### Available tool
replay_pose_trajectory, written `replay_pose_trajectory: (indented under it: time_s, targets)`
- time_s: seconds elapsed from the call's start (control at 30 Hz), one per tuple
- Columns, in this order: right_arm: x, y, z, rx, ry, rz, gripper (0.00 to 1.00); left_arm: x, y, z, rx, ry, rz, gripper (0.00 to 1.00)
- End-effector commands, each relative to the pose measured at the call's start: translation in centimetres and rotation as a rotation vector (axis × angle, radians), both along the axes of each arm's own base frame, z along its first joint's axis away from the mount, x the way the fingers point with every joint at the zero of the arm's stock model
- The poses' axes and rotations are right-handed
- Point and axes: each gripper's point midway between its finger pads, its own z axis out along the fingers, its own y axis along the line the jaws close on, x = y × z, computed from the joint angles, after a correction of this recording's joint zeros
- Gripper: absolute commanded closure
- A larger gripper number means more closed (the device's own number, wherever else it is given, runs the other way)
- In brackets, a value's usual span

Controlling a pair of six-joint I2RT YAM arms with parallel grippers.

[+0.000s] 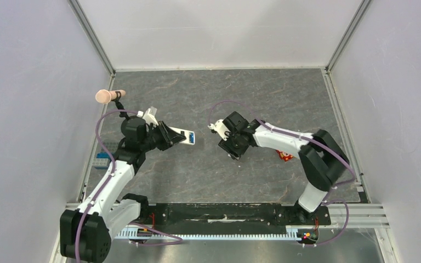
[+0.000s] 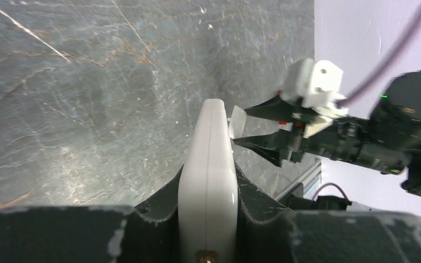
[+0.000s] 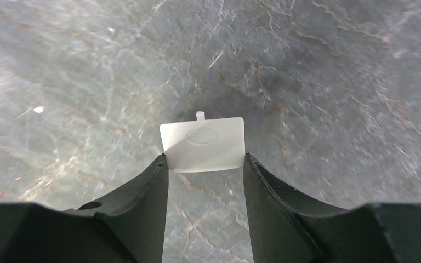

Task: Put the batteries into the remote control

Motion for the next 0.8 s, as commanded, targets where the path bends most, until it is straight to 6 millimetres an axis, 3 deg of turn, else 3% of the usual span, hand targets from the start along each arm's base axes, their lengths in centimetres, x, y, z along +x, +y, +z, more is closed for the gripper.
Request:
replay_pose_trajectory:
  time_s: [0.0, 0.2, 0.37, 0.77]
  targets:
    - [-0.6, 1.7, 5.5, 0.121, -0.142, 0.042, 0.64, -0.5, -2.2, 1.5, -0.085, -0.058, -0.136, 0.98]
    - [-3.7, 3.9, 8.8, 0.19, -0.249, 0.126, 0.64, -1.4, -5.1, 1.1, -0.078, -0.059, -0.238, 0.98]
    - [-5.2, 5.4, 11.0, 0.236, -0.368, 0.185, 0.64, -2.7, -7.3, 0.9, -0.071, -0.05, -0.341, 0.98]
    - [-5.5, 7.8, 11.3, 0.237, -0.395, 0.209, 0.64, -4.5, -9.0, 0.7, -0.042, -0.069, -0.468, 0.98]
